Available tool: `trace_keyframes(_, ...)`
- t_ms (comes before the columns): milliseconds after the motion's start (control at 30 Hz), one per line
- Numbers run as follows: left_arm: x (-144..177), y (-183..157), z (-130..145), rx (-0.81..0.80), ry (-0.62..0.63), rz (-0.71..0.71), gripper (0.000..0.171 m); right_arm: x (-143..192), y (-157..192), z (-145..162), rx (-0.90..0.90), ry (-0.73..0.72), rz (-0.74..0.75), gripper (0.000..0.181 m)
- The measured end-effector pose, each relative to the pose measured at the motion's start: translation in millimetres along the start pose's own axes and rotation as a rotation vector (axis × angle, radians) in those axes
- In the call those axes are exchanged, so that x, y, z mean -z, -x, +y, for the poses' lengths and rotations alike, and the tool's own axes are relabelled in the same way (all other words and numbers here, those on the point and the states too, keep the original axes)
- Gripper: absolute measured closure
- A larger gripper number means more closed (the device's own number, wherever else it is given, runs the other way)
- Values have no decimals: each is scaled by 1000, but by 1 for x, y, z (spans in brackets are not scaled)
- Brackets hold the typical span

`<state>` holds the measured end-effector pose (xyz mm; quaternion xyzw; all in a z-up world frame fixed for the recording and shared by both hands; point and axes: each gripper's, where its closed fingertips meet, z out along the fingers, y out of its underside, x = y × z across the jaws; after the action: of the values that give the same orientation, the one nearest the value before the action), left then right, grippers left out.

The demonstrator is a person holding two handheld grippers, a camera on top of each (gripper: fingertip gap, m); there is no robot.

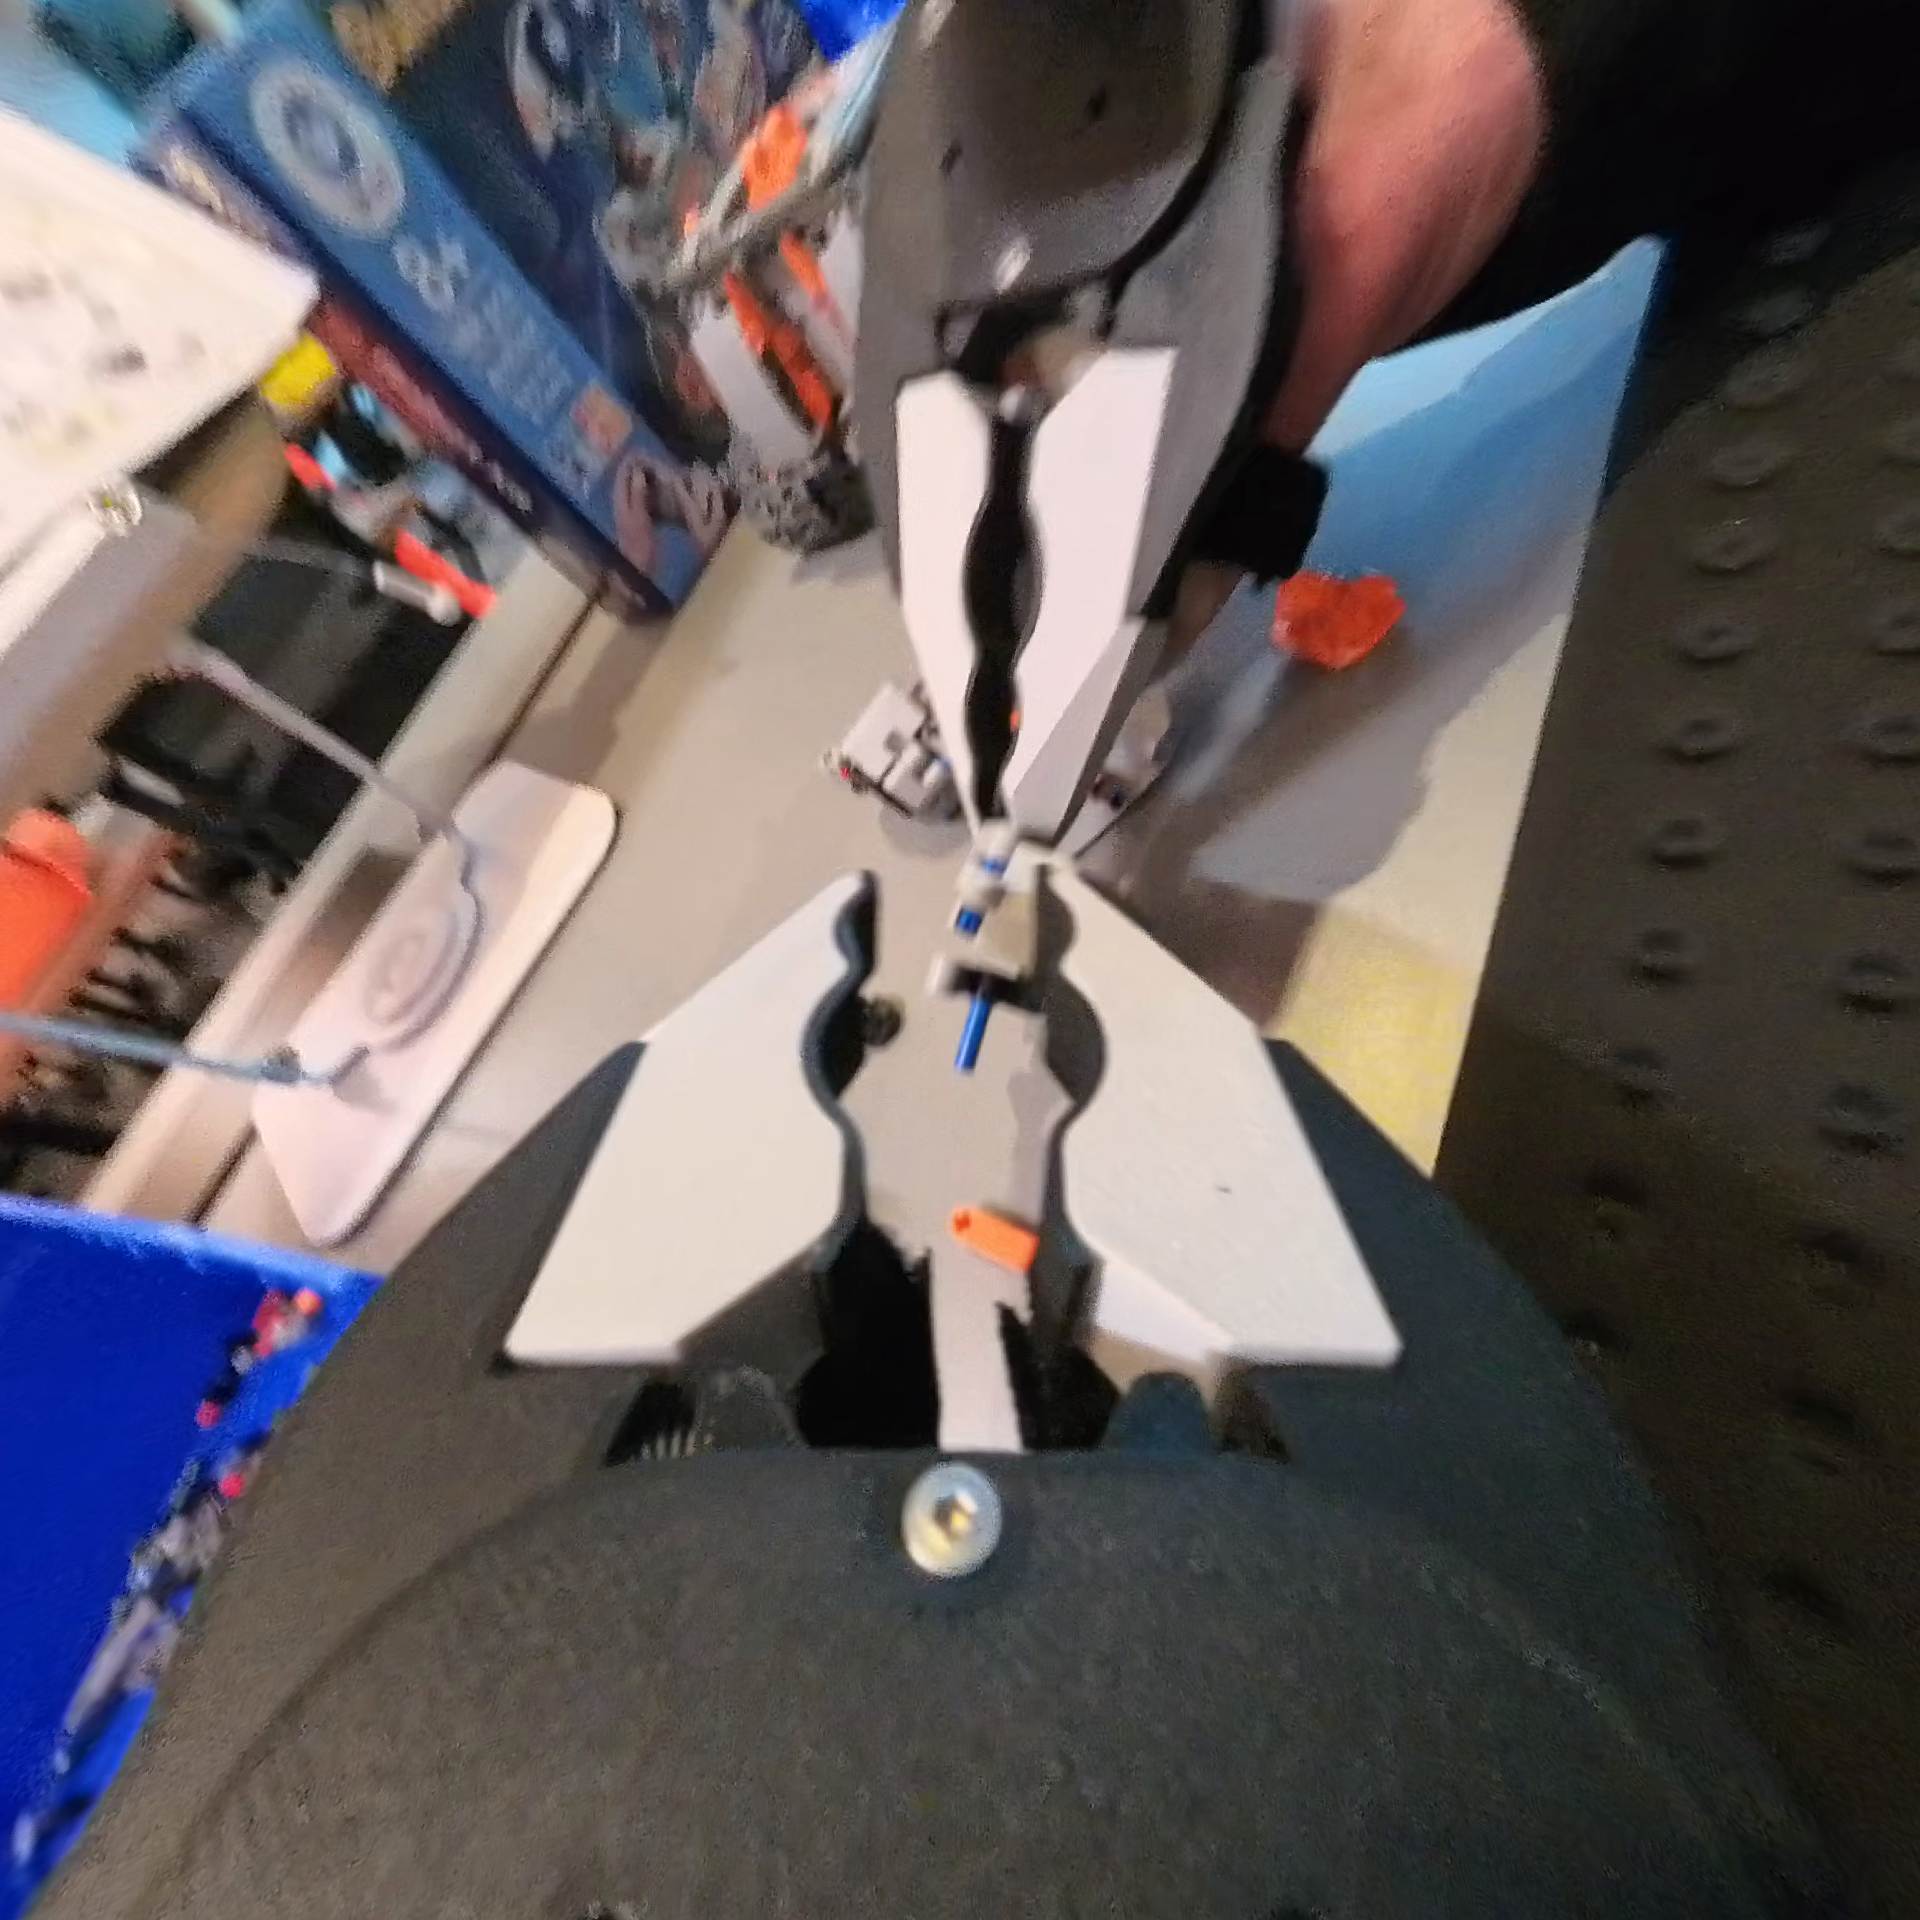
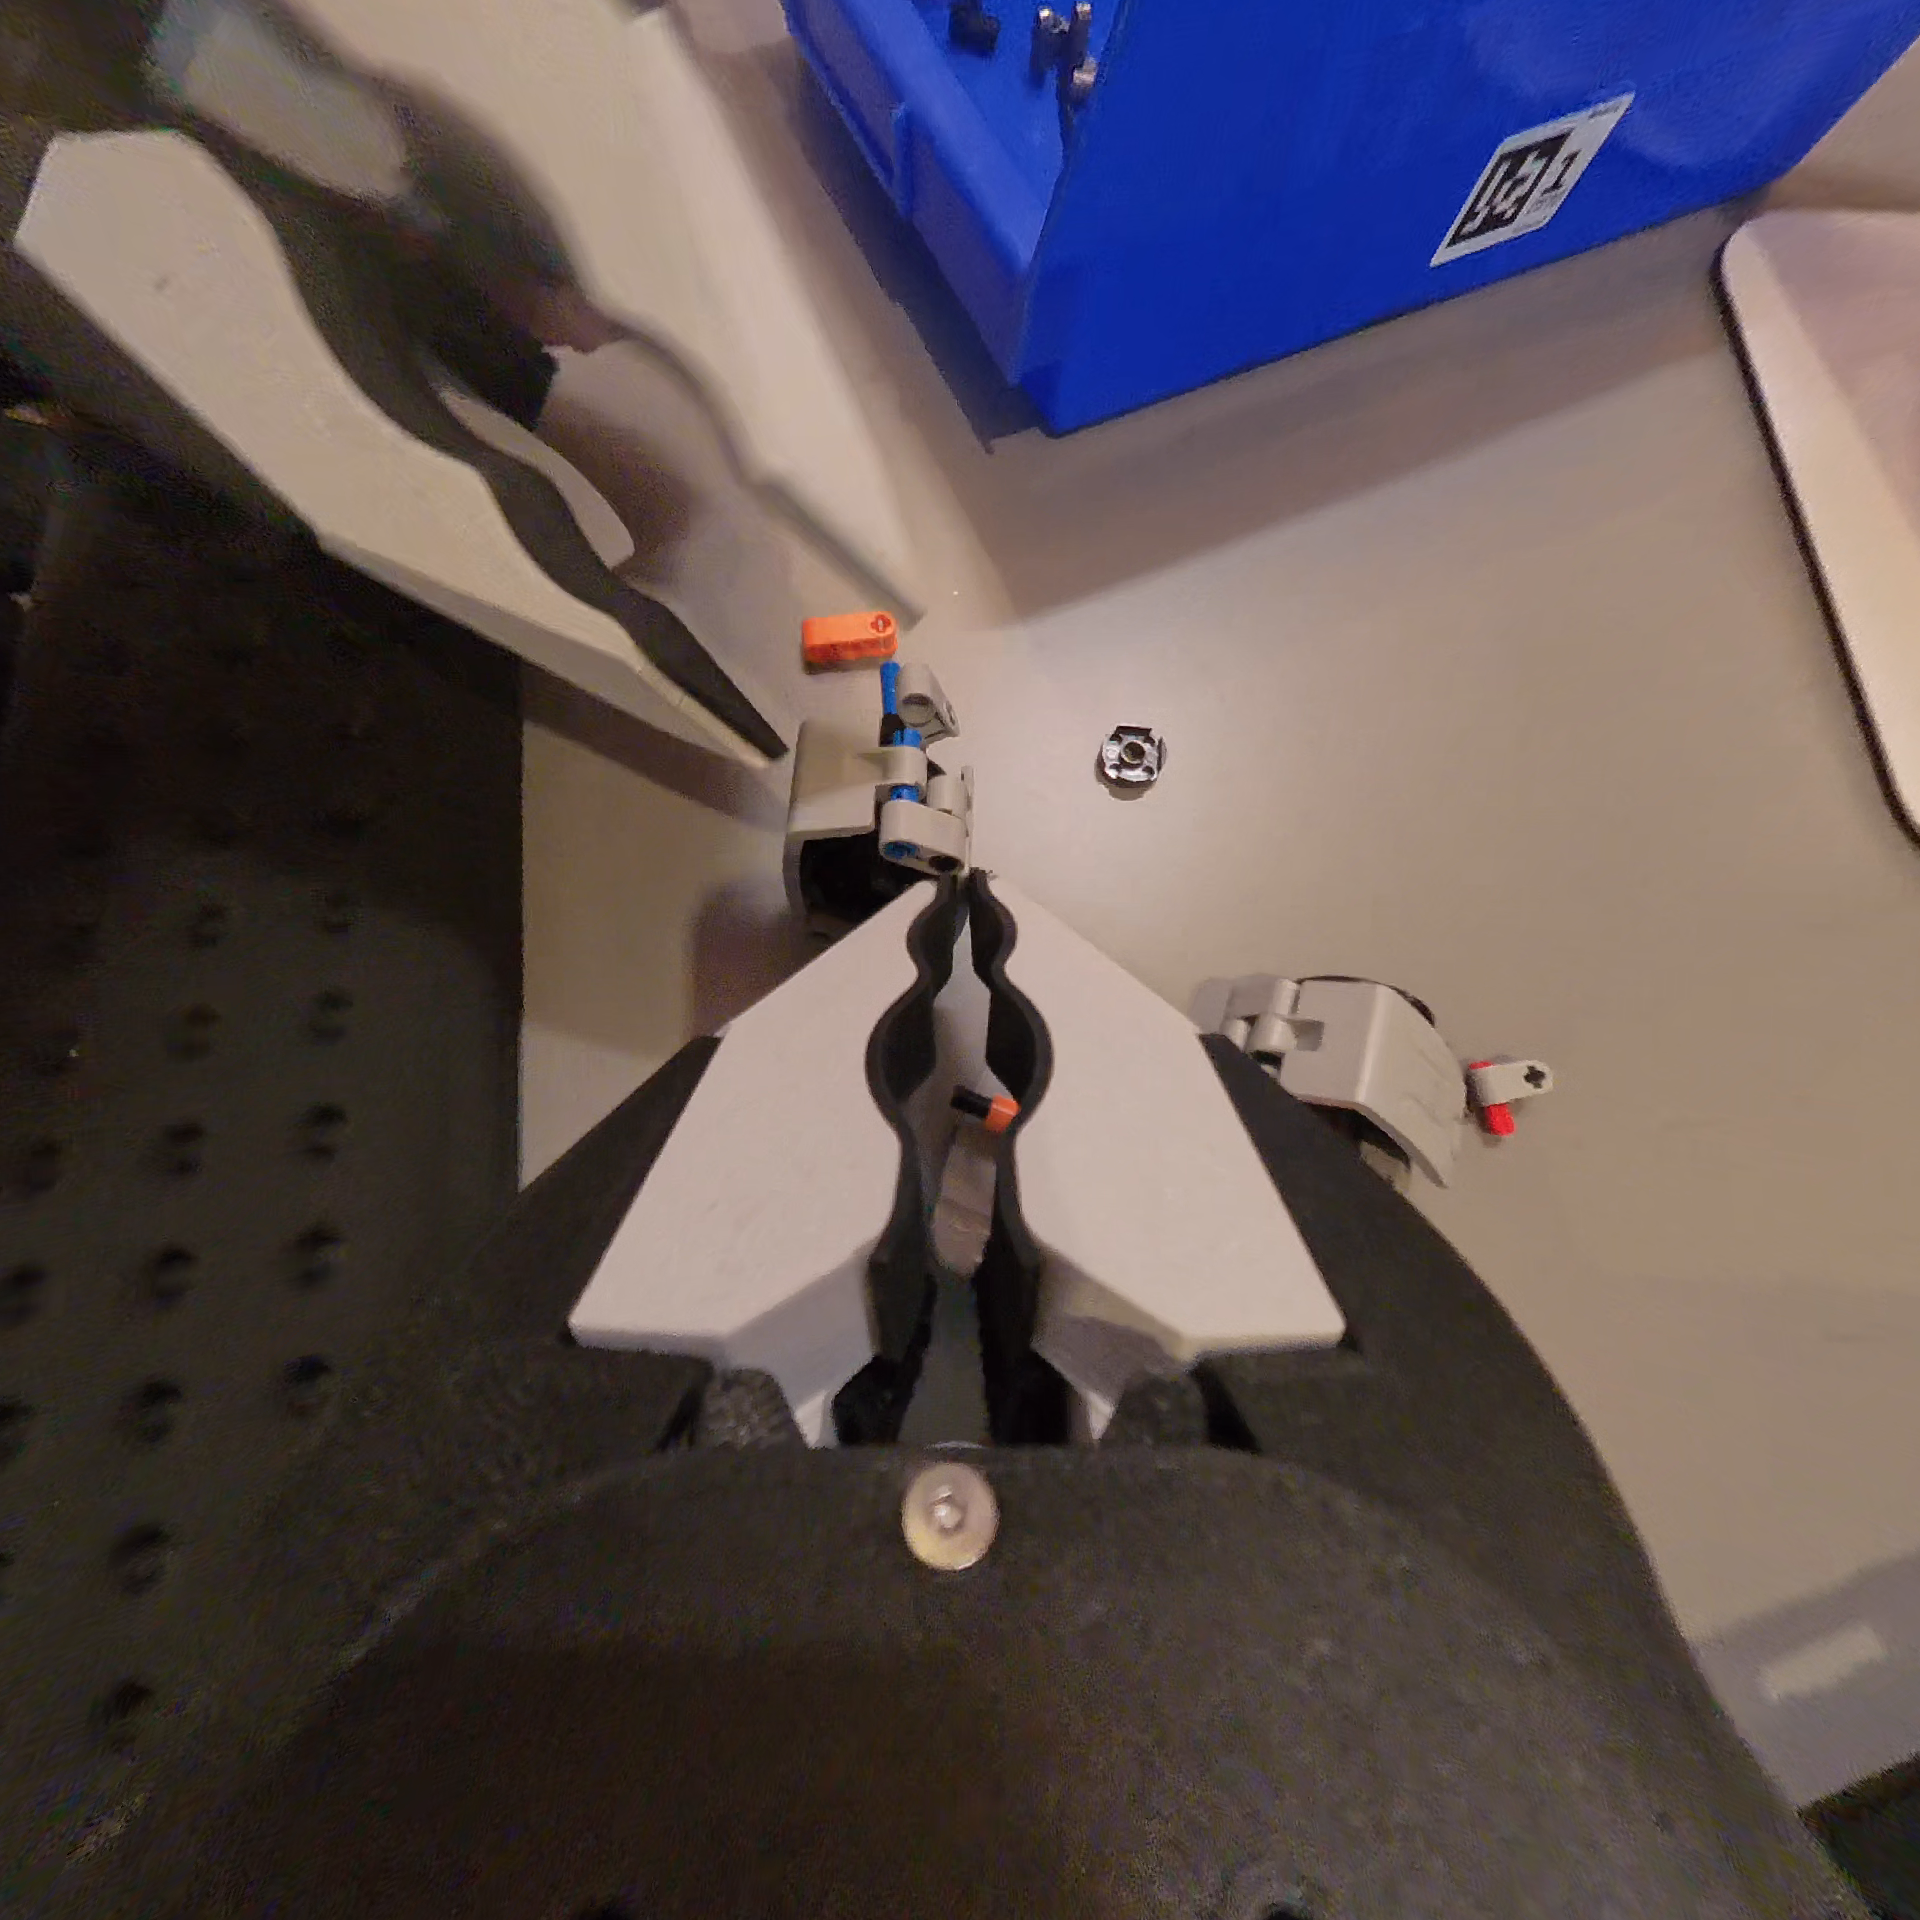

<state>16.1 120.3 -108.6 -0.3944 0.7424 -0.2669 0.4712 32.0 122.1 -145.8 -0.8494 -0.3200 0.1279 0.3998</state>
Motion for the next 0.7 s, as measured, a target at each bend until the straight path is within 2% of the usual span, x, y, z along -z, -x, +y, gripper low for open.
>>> trace_keyframes(67, 0, 1, 10, 67, 25, 28, 120, 2, 6, 1, 42, -20, -35, 181)
trace_keyframes(167, -8, -19, 22, 130, 83, 181, 107, 3, 18, -5, 150, -68, -62, 181)
trace_keyframes(233, -14, -39, 28, 139, 117, 303, 111, 4, 20, -6, 187, -77, -67, 181)
trace_keyframes(300, -18, -44, 30, 123, 115, 326, 135, 3, 20, -3, 194, -79, -72, 181)
trace_keyframes(400, -21, -47, 30, 155, 113, 349, 135, 4, 20, 1, 225, -63, -64, 181)
trace_keyframes(533, -18, -47, 31, 164, 131, 350, 136, 13, 18, -2, 442, -18, 69, 162)
trace_keyframes(600, -17, -49, 30, 209, 120, 392, 135, 18, 29, -11, 521, -66, 79, 164)
trace_keyframes(700, -14, -54, 26, 243, 116, 467, 136, 16, 34, -14, 617, -61, 120, 170)
